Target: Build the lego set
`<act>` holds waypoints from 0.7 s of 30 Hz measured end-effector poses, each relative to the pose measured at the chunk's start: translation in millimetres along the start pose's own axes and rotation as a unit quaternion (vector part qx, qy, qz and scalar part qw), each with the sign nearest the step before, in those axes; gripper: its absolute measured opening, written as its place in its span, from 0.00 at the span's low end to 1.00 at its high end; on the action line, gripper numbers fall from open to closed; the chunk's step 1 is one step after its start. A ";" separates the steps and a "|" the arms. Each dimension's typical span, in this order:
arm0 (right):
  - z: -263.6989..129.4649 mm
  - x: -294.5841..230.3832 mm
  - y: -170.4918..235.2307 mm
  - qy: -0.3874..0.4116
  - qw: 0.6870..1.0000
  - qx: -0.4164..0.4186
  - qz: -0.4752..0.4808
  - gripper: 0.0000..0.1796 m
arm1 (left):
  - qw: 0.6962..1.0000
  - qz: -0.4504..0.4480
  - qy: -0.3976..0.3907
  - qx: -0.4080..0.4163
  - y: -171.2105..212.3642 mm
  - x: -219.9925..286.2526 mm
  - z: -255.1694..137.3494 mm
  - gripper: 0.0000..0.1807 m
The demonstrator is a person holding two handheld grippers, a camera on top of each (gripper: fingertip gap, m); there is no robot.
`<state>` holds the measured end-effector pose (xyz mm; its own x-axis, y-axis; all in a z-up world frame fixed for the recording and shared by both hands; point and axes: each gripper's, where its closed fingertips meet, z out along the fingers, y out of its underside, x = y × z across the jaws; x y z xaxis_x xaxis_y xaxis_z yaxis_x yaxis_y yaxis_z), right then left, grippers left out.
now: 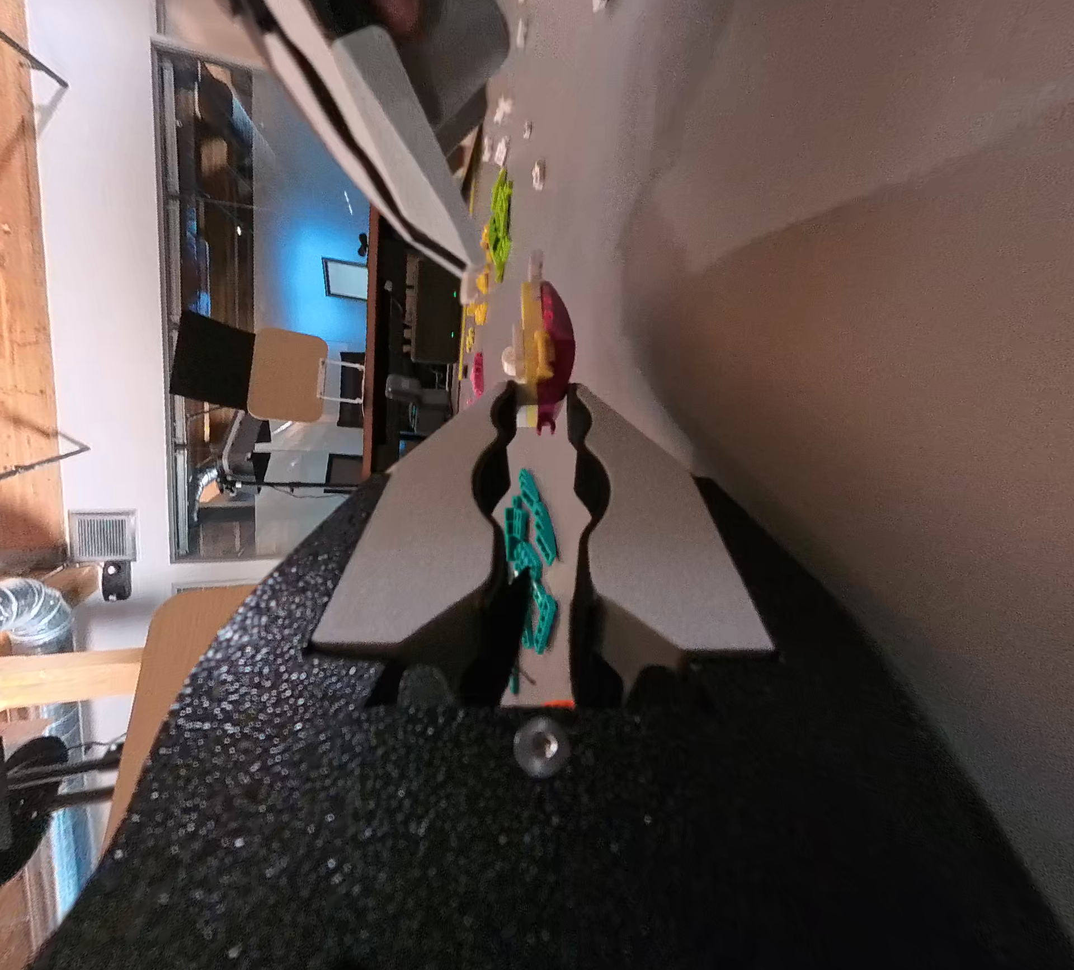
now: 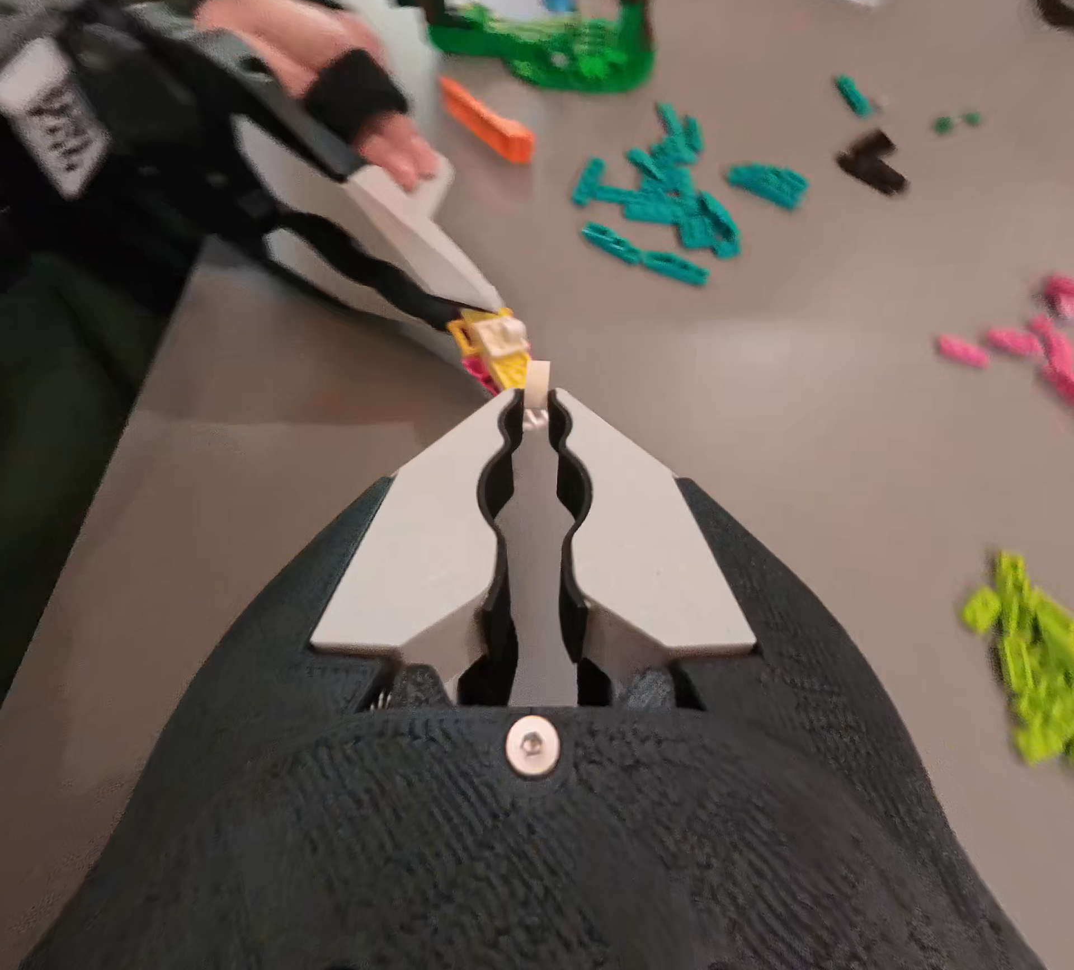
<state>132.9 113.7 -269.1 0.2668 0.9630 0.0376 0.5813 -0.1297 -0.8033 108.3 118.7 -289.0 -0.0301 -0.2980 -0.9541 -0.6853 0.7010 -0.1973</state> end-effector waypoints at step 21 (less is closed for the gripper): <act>4.7 -25.4 -2.7 -0.183 0.980 -0.065 -0.036 0.04 | 0.998 0.020 -0.029 0.051 -14.6 -9.4 -3.5 0.08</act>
<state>120.9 90.7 -270.7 -0.0586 0.9877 -0.1446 0.6873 -0.0651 -0.7234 116.1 108.9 -276.4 -0.0122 -0.2320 -0.9726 -0.6060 0.7755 -0.1774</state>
